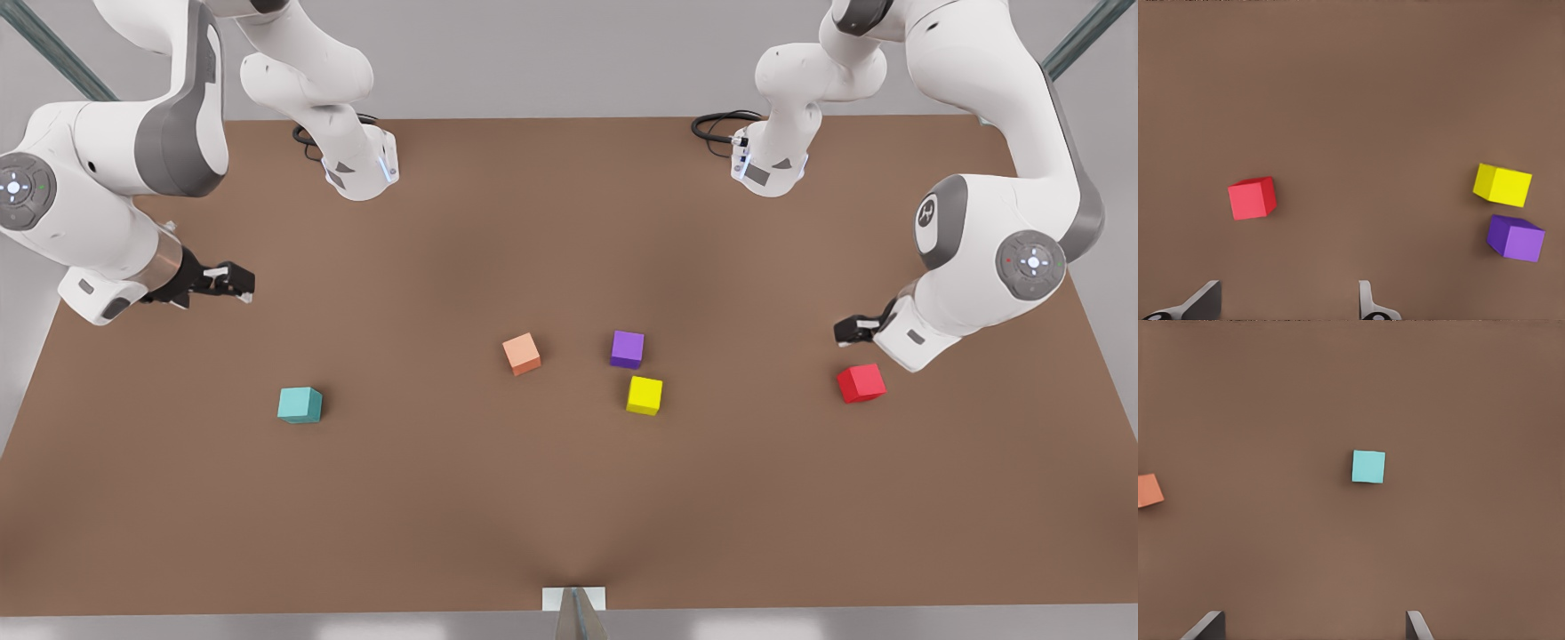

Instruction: Pick up red wooden cube and pass to hand red wooden cube and place in blue wooden cube

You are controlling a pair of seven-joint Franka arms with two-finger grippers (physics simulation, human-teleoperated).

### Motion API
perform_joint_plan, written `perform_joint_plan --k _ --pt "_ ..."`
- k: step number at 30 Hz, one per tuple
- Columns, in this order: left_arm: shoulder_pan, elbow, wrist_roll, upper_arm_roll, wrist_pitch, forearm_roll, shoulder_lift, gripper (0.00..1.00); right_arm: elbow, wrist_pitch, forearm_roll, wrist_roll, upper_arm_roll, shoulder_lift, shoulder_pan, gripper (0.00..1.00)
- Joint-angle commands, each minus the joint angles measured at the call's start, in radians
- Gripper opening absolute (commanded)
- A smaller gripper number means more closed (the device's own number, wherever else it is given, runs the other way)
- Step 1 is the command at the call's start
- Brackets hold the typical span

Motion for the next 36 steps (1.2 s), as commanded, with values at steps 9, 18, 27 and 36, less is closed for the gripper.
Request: perform_joint_plan --k 9,18,27,36 --pt "0.089 -0.072 -0.021 0.104 0.418 -0.014 0.263 1.0 -0.009 0.034 0.002 -0.018 0.0 0.007 0.001 1.0" --pt "0.104 -0.331 0.304 0.162 0.624 -0.085 0.257 1.0 -0.015 0.04 0.002 -0.018 0.001 0.01 0.002 1.0" --pt "0.112 -0.411 0.336 0.17 0.686 -0.08 0.28 1.0 -0.029 0.042 0.004 -0.018 0.006 0.013 0.009 1.0" --pt "0.114 -0.411 0.336 0.17 0.732 -0.074 0.365 1.0 -0.043 0.042 0.005 -0.022 0.006 0.013 0.007 1.0"
